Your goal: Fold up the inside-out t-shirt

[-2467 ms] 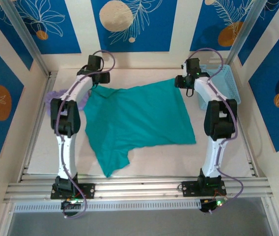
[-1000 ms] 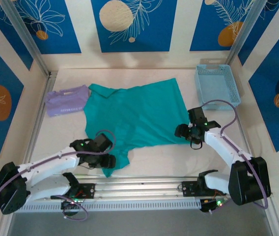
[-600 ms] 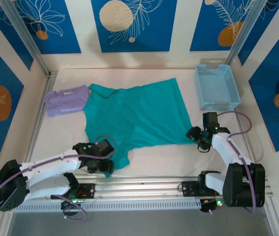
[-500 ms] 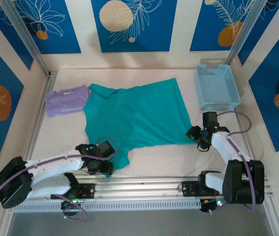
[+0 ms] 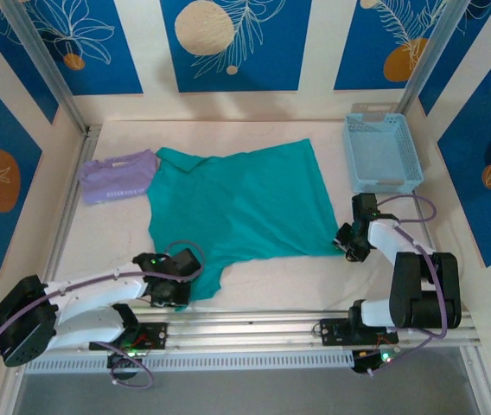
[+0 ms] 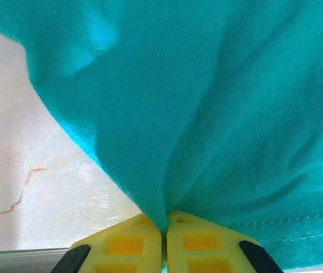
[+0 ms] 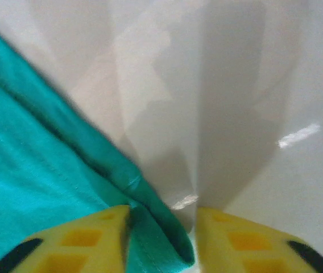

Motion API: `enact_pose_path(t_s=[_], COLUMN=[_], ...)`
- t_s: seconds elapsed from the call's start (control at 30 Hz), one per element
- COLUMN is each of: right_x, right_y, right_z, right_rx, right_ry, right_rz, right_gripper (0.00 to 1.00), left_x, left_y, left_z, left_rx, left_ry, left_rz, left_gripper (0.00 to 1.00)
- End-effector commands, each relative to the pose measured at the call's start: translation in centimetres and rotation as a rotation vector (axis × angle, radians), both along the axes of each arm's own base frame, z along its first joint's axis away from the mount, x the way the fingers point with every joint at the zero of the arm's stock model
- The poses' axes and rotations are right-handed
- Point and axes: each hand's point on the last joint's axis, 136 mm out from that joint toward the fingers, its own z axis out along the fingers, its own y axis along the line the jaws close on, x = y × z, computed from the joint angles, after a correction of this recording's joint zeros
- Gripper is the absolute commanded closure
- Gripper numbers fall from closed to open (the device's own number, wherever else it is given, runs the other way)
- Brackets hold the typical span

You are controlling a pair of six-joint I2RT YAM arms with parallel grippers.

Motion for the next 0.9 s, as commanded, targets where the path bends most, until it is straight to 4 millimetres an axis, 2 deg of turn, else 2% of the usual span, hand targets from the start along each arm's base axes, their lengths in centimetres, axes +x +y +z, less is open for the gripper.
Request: enact_pose_path(t_s=[0.0, 0.17, 0.37, 0.5, 0.87], right_x=[2.6, 3.0, 3.1, 2.9, -1.2], right_y=[1.3, 1.5, 1.9, 2.7, 2.9], right_z=[0.3, 1.2, 3.5, 5.2, 9.7], right_rx=[0.060, 0.074, 0.086, 0.112, 0.070], right_ry=[-0.096, -0.136, -0.223, -0.269, -0.411], right_rz=[0.050, 0.072, 0.096, 0.132, 0.165], right_gripper=[0.78, 0.93, 1.00, 1.00, 1.00], left_x=[0.2, 0.8, 1.5, 1.8, 1.9], left_y=[-2.2, -1.3, -0.7, 0.2, 0.8], left_z=[-0.3, 0.6, 2.3, 3.6, 5.8], left_rx=[-0.106, -0.098, -0.103, -0.093, -0.161], left_ry=[-0.011, -0.050, -0.106, -0.151, -0.222], left_rz=[-0.015, -0.004, -0.002, 0.001, 0.047], left_gripper=[1.00, 1.00, 1.00, 1.00, 1.00])
